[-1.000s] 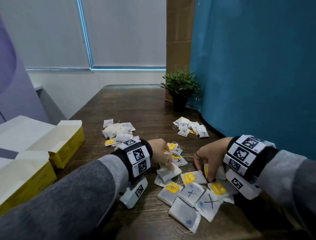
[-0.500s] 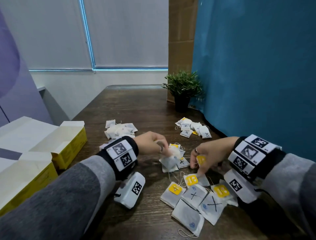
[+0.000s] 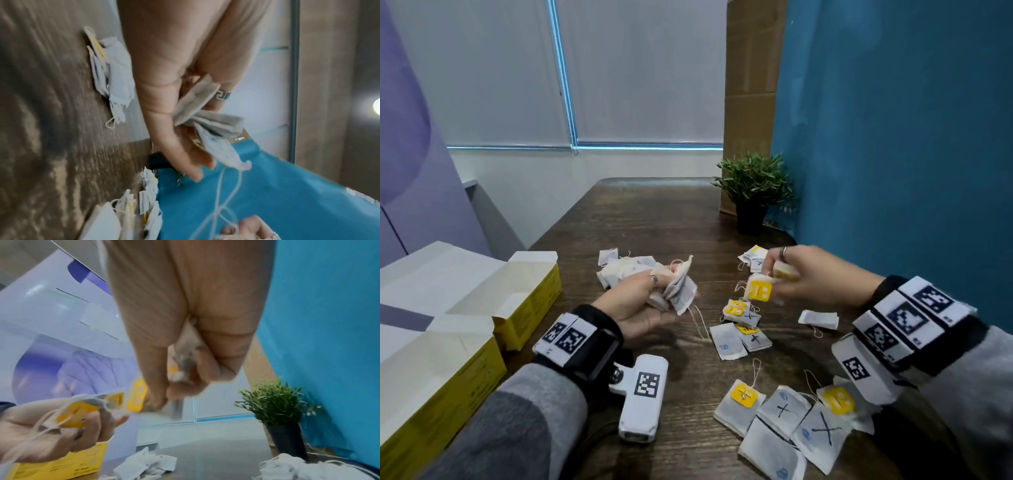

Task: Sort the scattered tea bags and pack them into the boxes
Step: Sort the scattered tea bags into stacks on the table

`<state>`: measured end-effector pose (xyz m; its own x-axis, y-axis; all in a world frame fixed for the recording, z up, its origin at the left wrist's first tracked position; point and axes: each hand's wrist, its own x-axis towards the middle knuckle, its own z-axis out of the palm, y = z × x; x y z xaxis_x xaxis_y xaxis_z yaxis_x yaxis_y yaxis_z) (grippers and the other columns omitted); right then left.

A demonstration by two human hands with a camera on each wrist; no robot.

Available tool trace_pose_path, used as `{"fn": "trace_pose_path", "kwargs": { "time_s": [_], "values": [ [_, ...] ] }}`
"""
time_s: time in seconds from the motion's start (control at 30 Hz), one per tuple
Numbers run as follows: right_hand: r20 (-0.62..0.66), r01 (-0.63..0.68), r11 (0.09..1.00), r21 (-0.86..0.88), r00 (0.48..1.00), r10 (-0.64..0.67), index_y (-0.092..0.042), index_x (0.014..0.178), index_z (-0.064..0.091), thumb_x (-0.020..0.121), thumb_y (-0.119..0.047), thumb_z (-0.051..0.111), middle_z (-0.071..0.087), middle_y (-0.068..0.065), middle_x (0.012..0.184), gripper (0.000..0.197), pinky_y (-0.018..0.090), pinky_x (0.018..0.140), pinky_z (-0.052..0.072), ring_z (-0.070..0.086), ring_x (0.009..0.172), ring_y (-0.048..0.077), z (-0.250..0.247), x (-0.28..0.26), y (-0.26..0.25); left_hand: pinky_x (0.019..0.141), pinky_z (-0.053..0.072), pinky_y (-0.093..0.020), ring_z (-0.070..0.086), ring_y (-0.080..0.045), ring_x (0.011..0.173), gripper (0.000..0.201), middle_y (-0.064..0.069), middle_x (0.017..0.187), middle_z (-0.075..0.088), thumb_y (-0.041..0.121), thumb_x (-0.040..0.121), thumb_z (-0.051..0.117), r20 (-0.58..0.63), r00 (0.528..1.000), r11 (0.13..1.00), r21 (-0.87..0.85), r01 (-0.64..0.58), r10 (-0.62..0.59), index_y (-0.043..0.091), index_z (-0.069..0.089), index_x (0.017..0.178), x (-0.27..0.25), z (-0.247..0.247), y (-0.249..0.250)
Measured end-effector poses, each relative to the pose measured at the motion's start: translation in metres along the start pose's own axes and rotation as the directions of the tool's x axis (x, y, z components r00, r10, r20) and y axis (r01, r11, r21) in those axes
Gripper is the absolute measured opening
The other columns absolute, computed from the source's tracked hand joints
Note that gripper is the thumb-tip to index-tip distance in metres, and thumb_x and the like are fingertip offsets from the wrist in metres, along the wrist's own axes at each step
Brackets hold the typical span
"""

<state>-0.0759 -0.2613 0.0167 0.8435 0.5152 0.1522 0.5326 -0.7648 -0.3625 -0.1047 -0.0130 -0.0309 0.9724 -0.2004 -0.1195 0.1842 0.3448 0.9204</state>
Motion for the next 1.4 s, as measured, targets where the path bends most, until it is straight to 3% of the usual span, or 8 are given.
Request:
{"fn": "trace_pose_path", "kwargs": {
  "time_s": [0.2,0.33,0.47,0.67,0.9,1.13,1.27,1.4],
  "values": [
    [-0.376,0.274,0.937,0.217,0.909,-0.179,-0.029,0.072,0.063,0.077,-0.003,0.069,0.053,-0.003,0.088,0.028,0.022,0.071,0.044,0.056,0.078,0.011,0.018,0.002,-0.016,0.047,0.052,-0.024,0.061,-0.015,0.055,0.015,-0.007,0.066,0.062,0.02,0.078,0.062,-0.028,0.99,0.927,-0.354,0.119,-0.138,0.009,0.062,0.087,0.001,-0.009,0.002],
    [-0.497,0.365,0.912,0.188,0.836,-0.232,-0.017,0.071,0.065,0.073,0.009,0.067,0.05,-0.003,0.087,0.026,0.023,0.073,0.045,0.054,0.081,0.013,0.031,0.008,-0.021,0.042,0.041,-0.015,0.054,-0.011,0.054,0.06,-0.002,0.073,0.053,0.019,0.037,0.094,0.121,0.986,0.874,-0.459,0.159,-0.116,0.013,0.065,0.09,0.001,-0.015,-0.002],
    [-0.614,0.413,0.903,0.121,0.746,-0.259,-0.012,0.071,0.062,0.073,0.011,0.066,0.051,-0.006,0.082,0.023,0.021,0.072,0.044,0.053,0.077,0.009,0.034,0.012,-0.023,0.043,0.047,-0.017,0.058,-0.01,0.053,0.036,-0.001,0.073,0.054,0.015,0.058,0.082,0.02,0.994,0.906,-0.41,0.109,-0.11,0.014,0.062,0.088,0.003,-0.013,-0.008],
    [-0.287,0.141,0.86,0.49,0.958,0.007,-0.017,0.085,0.059,0.08,-0.019,0.072,0.068,0.001,0.075,0.015,0.025,0.06,0.046,0.058,0.061,0.01,0.033,0.014,-0.035,0.051,0.058,-0.039,0.072,-0.024,0.066,0.018,-0.008,0.09,0.065,0.008,0.089,0.056,-0.154,0.985,0.925,-0.379,0.011,-0.075,0.013,0.057,0.106,0.003,-0.015,-0.009],
    [0.09,-0.151,0.483,0.862,0.985,0.148,-0.012,0.094,0.054,0.089,-0.012,0.059,0.059,-0.002,0.069,0.007,0.018,0.044,0.028,0.053,0.055,0.009,0.028,0.016,-0.026,0.053,0.058,-0.046,0.07,-0.023,0.058,0.03,-0.013,0.096,0.061,0.015,0.093,0.053,-0.2,0.975,0.926,-0.378,0.016,-0.098,0.014,0.052,0.123,0.005,-0.022,-0.009],
    [0.079,-0.138,0.463,0.876,0.986,0.145,-0.016,0.084,0.054,0.09,-0.002,0.055,0.053,0.0,0.065,0.015,0.017,0.042,0.029,0.053,0.054,0.01,0.031,0.016,-0.028,0.058,0.055,-0.052,0.07,-0.032,0.071,0.033,-0.02,0.094,0.065,-0.001,0.091,0.038,-0.112,0.991,0.931,-0.363,0.027,-0.072,0.013,0.056,0.114,-0.003,-0.016,-0.005],
    [-0.24,0.146,0.7,0.699,0.97,0.037,-0.013,0.079,0.06,0.086,0.001,0.061,0.057,0.01,0.071,0.016,0.017,0.05,0.037,0.051,0.058,0.012,0.034,0.016,-0.032,0.062,0.057,-0.048,0.066,-0.032,0.085,0.029,-0.016,0.107,0.067,0.004,0.087,0.049,-0.04,0.998,0.955,-0.292,0.043,-0.058,0.014,0.061,0.111,-0.008,-0.011,-0.002],
    [-0.46,0.444,0.828,0.342,0.848,-0.264,-0.016,0.076,0.067,0.08,0.005,0.062,0.053,0.005,0.091,0.022,0.014,0.078,0.043,0.056,0.084,0.009,0.041,0.017,-0.042,0.051,0.055,-0.031,0.057,-0.028,0.079,0.028,-0.014,0.096,0.061,0.023,0.071,0.069,0.06,0.997,0.968,-0.241,0.064,-0.051,0.013,0.068,0.097,-0.012,-0.004,0.0]
  ]
}}
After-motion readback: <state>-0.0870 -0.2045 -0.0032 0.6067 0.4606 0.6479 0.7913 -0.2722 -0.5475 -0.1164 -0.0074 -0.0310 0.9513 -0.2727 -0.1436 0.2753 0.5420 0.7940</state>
